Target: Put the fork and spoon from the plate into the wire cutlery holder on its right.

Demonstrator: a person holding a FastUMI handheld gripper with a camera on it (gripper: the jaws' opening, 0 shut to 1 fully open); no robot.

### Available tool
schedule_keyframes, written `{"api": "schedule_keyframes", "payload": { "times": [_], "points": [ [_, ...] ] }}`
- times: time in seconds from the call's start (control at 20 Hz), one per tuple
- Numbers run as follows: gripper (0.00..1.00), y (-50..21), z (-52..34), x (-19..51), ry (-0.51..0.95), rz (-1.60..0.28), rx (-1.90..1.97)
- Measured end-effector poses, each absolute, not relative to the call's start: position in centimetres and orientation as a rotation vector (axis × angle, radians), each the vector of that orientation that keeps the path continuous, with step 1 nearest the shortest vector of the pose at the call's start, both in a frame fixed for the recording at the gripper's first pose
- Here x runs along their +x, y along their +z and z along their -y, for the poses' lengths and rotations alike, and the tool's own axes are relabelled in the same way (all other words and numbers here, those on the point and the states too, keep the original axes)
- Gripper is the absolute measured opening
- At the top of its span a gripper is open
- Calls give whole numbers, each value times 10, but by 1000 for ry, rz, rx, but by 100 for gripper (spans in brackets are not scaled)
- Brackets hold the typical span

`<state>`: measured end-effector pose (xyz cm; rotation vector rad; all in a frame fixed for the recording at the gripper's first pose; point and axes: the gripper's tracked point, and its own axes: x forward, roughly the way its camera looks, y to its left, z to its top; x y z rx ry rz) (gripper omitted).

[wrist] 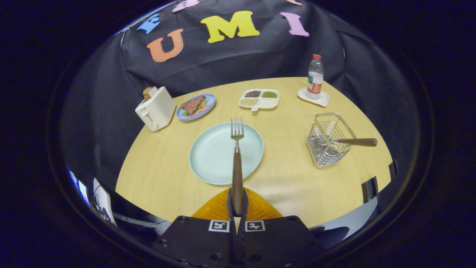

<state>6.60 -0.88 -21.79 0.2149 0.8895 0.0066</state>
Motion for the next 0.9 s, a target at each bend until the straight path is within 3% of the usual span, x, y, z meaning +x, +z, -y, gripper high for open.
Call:
{"api": "schedule_keyframes", "payload": {
  "times": [0.9],
  "points": [
    [1, -181, 149, 28, -80, -831, 322]
  ]
}}
